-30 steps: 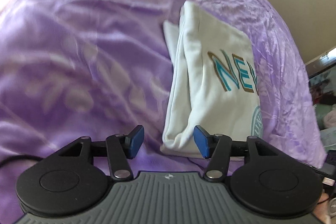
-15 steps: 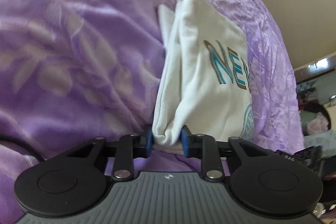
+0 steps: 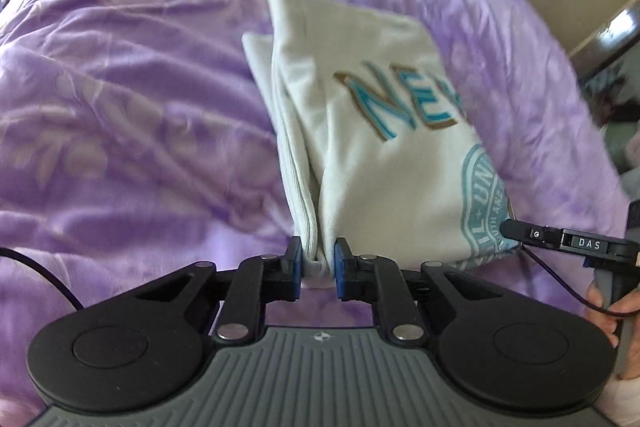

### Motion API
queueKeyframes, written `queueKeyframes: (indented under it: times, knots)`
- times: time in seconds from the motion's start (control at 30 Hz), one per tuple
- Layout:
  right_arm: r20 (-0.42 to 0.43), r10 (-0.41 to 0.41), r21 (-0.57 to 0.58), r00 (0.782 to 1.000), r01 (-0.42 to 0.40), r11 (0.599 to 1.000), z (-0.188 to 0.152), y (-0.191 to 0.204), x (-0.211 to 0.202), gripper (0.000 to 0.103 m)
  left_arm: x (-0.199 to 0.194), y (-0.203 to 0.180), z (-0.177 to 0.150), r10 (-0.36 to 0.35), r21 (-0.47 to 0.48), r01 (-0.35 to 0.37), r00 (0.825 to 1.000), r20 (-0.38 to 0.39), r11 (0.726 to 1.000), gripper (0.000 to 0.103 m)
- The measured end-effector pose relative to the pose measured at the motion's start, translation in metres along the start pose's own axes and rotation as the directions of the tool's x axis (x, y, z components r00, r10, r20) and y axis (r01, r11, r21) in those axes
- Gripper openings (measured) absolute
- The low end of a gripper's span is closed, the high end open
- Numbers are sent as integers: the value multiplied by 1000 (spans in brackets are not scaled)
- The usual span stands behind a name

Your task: Fold small clothes

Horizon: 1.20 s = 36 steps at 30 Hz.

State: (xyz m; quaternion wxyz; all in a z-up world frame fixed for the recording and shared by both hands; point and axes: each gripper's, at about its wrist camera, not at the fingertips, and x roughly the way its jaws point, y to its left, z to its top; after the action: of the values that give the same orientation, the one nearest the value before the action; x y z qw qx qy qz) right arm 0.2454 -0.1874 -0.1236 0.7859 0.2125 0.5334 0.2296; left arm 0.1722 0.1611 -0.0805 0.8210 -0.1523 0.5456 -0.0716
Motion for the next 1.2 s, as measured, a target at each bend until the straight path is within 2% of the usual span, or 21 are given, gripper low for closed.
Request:
queueKeyframes:
  times: [0.1, 0.2, 0.23, 0.3, 0.37, 0.47, 0.6, 0.63, 0.73, 0.9, 1.2]
  knots:
    - [-35, -72, -41, 997, 70, 997, -13, -3, 18, 3, 13, 3, -3, 19, 13, -19, 1000, -25, 1000, 19]
    - [-56, -116, -88, 992, 111, 990, -14, -2, 31, 5, 15, 10, 3, 15, -9, -16, 998, -64, 1000, 32]
    - [-56, -124, -104, 991, 118, 988, -12, 1, 32, 6, 13, 12, 6, 9, -12, -10, 998, -69, 1000, 33]
    - [-33, -156, -146, 987, 150, 978, -9, 7, 28, 21, 6, 11, 10, 10, 6, -10, 997, -74, 1000, 41]
    - [8, -195, -189, 981, 193, 963, -5, 12, 19, 22, 0, 8, 14, 26, 48, -23, 997, -67, 999, 46]
    - [55, -211, -211, 976, 218, 953, 9, 15, 8, 23, -14, 5, 21, 38, 107, -35, 999, -25, 994, 48]
    - [86, -196, -224, 977, 211, 951, 27, 15, 1, 23, -28, 8, 44, 18, 94, -24, 998, 57, 995, 50]
    - [93, -193, -233, 977, 210, 950, 31, 18, 2, 23, -30, 9, 50, 12, 89, -20, 996, 85, 996, 54]
    - [110, -185, -269, 977, 208, 941, 42, 28, 7, 23, -32, 13, 68, -12, 67, 1, 986, 165, 998, 56]
    - [159, -203, -319, 966, 245, 916, 58, 44, 21, 23, -15, 18, 94, -64, 42, 56, 968, 242, 998, 59]
    - [155, -217, -360, 964, 260, 896, 71, 49, 59, 23, 46, 31, 129, -34, 36, 25, 964, 265, 999, 61]
